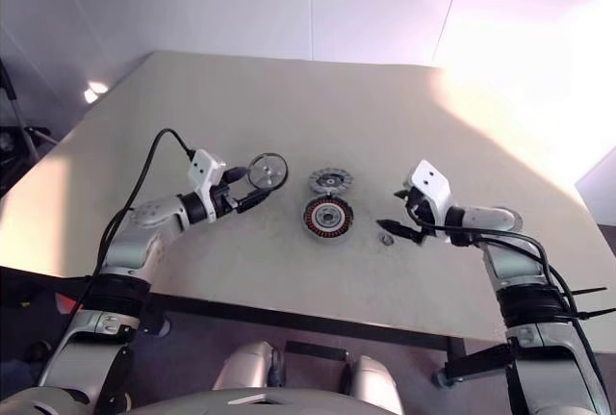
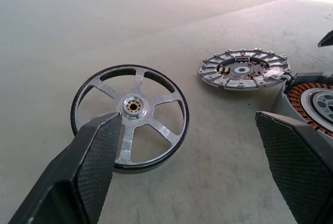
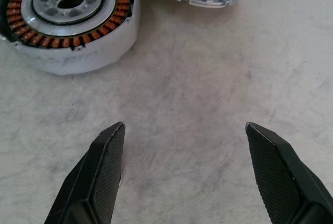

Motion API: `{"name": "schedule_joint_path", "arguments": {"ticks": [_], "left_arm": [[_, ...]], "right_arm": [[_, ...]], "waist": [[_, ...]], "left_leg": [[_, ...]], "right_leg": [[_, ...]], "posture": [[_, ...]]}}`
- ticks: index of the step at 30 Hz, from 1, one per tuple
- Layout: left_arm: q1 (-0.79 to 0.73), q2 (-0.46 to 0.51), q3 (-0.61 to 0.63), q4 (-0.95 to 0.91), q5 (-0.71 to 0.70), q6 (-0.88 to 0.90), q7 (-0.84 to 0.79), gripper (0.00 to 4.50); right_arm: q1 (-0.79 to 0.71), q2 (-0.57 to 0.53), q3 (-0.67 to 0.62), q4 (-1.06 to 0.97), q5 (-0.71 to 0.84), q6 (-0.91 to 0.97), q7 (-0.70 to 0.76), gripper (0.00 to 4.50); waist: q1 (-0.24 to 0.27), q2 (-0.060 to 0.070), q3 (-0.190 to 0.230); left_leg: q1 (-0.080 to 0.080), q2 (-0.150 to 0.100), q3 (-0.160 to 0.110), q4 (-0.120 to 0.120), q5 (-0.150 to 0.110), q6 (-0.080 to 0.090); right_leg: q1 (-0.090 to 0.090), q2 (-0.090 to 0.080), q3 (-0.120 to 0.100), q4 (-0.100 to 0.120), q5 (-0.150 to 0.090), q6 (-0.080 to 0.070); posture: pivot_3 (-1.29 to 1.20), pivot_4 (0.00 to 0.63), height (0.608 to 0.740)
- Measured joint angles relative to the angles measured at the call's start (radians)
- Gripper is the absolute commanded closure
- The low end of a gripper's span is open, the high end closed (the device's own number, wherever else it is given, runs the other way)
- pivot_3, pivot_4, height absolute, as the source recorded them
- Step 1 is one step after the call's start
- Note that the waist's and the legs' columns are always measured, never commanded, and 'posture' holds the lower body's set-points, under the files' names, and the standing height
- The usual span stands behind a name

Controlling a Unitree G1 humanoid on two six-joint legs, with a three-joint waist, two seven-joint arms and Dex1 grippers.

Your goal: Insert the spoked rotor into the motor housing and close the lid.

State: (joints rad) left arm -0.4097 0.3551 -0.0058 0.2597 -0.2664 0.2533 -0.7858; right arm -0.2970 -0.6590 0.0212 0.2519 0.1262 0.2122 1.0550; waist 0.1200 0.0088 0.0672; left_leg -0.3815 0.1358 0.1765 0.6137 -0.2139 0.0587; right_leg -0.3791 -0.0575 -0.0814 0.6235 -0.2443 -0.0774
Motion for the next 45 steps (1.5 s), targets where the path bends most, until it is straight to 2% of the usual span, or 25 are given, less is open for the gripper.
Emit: {"name": "schedule_joint_path", "arguments": {"ticks": [6,18,32,39,42,45], "left_arm": [[0.000,-0.005,-0.002,0.000,0.000,0.000,-0.007,0.16],[0.000,-0.005,-0.002,0.001,0.001,0.000,-0.007,0.16],[0.014,-0.007,-0.002,0.001,0.001,0.000,-0.007,0.16],[0.015,-0.003,-0.002,0.000,0.003,0.006,-0.007,0.16],[0.015,0.000,-0.002,0.000,0.003,0.006,-0.007,0.14],[0.015,0.000,-0.002,0.000,0.003,0.006,-0.007,0.14]], "right_arm": [[0.004,0.001,0.000,-0.050,0.005,0.024,-0.004,0.34],[-0.020,0.015,0.001,-0.046,0.013,0.031,-0.013,0.34],[0.114,-0.015,0.002,-0.126,0.037,0.080,0.019,0.34],[0.119,-0.018,0.003,-0.115,0.034,0.061,0.018,0.34],[0.118,-0.022,0.003,-0.099,0.033,0.049,0.019,0.96],[0.112,-0.036,0.002,-0.076,0.033,0.035,0.019,1.95]], "waist": [[0.004,0.000,0.000],[0.004,0.000,0.000],[0.005,0.000,0.000],[0.005,0.000,0.000],[0.006,0.000,0.000],[0.007,0.000,0.000]], "left_leg": [[0.009,0.000,0.000,-0.001,-0.002,-0.003],[0.008,0.000,0.000,-0.001,-0.002,-0.002],[0.009,0.000,0.000,-0.002,-0.002,-0.002],[0.010,0.000,0.000,-0.002,-0.003,-0.002],[0.010,0.000,0.000,-0.002,-0.003,-0.002],[0.012,0.000,0.000,-0.002,-0.003,-0.001]], "right_leg": [[0.010,0.000,0.000,-0.003,0.000,0.001],[0.010,0.000,0.000,-0.004,0.000,0.000],[0.012,0.000,0.000,-0.005,0.000,0.001],[0.013,0.000,0.000,-0.005,0.000,0.001],[0.014,0.000,0.000,-0.005,0.000,0.001],[0.016,0.000,0.000,-0.007,-0.001,0.001]], "posture": [[0.00,0.000,0.740],[0.00,0.000,0.740],[0.00,0.000,0.740],[0.00,0.000,0.740],[0.00,0.000,0.740],[0.00,0.000,0.740]]}}
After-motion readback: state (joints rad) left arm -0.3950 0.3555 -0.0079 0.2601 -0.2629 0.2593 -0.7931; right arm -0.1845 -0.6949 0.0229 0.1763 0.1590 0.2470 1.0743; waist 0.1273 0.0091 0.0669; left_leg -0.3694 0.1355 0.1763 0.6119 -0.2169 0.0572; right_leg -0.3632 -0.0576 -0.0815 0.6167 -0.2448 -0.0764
